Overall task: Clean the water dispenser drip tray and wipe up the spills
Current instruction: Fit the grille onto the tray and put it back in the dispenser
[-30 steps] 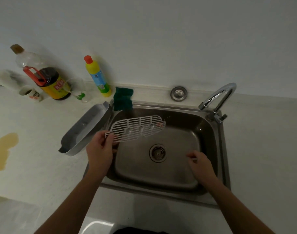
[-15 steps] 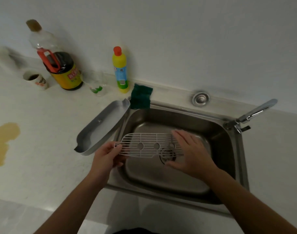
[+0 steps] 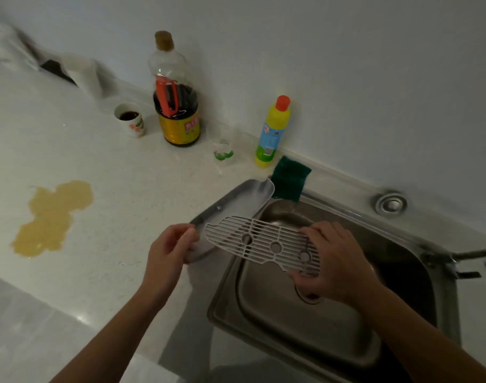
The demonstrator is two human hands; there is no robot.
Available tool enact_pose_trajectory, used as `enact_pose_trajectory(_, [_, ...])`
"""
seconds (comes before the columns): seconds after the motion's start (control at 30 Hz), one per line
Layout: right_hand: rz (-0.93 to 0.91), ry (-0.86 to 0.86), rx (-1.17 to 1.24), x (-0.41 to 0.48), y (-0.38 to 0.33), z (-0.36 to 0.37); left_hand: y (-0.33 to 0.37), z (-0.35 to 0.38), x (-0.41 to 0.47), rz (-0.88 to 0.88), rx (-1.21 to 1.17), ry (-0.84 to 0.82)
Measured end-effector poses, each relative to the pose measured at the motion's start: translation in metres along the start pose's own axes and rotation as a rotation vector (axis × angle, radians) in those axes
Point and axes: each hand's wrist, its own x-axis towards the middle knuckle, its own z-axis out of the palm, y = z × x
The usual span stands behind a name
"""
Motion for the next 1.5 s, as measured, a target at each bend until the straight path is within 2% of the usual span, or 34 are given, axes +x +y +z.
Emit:
enact_pose_trajectory(0.07, [0.021, -0.011, 0.004, 0.008, -0.001, 0.000, -0.016, -0.011, 0.009, 0.114, 0.348, 0.070])
enact_pose_trajectory(0.13, [0.029, -0.028, 0.002, 0.015, 0.000, 0.000, -0.032, -0.013, 0.018, 0.112, 0.598, -0.014])
enact_pose_trajectory(0.2, [0.008, -0.039, -0.009, 0.022, 0.000, 0.001, -0.041, -0.010, 0.024, 0.126, 0.702, -0.085])
enact_pose_trajectory(0.37, [-0.084, -0.053, -0.038, 0.043, 0.000, 0.013, -0.044, -0.022, 0.046, 0.213, 0.627, -0.128])
enact_pose_trajectory(0.53, [-0.222, -0.052, -0.040, 0.074, -0.009, 0.032, -0.042, -0.071, 0.069, 0.267, 0.583, -0.303])
enact_pose_trajectory(0.67, [-0.313, -0.028, -0.037, 0.101, -0.029, 0.055, -0.044, -0.097, 0.076, 0.289, 0.547, -0.354])
enact_pose_trajectory(1.0, [-0.314, -0.055, 0.021, 0.118, -0.043, 0.099, -0.051, -0.099, 0.075, 0.293, 0.440, -0.343])
enact_pose_trajectory(1.5, [-0.346, -0.050, 0.035, 0.115, -0.036, 0.117, -0.057, -0.097, 0.075, 0.280, 0.448, -0.338])
